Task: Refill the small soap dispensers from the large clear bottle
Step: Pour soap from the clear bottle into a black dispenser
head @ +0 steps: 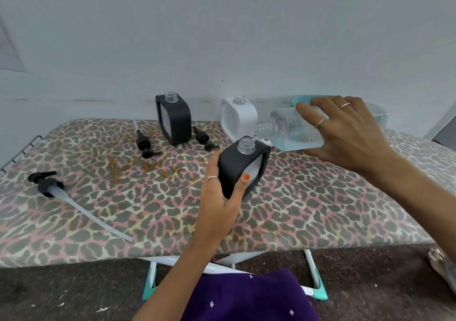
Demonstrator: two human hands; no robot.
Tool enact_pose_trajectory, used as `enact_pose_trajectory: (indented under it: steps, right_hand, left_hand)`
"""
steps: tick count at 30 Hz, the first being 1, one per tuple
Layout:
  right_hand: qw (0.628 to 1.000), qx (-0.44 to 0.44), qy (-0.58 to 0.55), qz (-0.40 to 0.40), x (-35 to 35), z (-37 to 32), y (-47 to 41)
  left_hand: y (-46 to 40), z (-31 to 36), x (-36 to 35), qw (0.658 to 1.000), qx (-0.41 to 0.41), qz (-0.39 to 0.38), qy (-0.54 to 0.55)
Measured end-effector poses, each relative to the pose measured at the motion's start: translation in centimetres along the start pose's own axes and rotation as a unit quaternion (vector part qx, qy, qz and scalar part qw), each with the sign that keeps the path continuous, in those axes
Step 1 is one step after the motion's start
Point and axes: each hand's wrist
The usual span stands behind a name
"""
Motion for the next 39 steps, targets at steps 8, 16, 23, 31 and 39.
enact_pose_trajectory:
  steps: [8,16,23,31,39]
  right_hand:
    - [1.0,0.001,-0.006,0.005,0.2,0.1,-0.1]
    - [1.0,-0.002,0.002,0.005,0.1,0.1,-0.1]
    - [1.0,-0.003,0.003,-0.002,0.1,0.1,-0.2]
    - [1.0,-0.001,0.005,0.0,0.1,0.1,-0.2]
    - [1.0,-0.001,0.0,-0.006,0.3,0.1,-0.2]
  left_hand:
    - [-0.1,-0.1,0.0,1.0,-0.011,0.001,0.021]
    - [-0.2,-0.5,0.0,0.999,-0.017,-0.005,0.04]
    - [-0.3,-0.6,-0.1,0.999,-0.025,-0.002,0.039]
    - [-0.3,-0.5,-0.1,0.998,-0.031,-0.006,0.05]
    - [0.0,-0.6,0.0,0.998,-0.025,0.006,0.05]
Point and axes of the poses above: each hand's wrist, its own y-axis away from the middle knuckle, its own x-axis out of the back of the hand, z = x × y, and after that the axes turned 10 degrees about y, right-handed
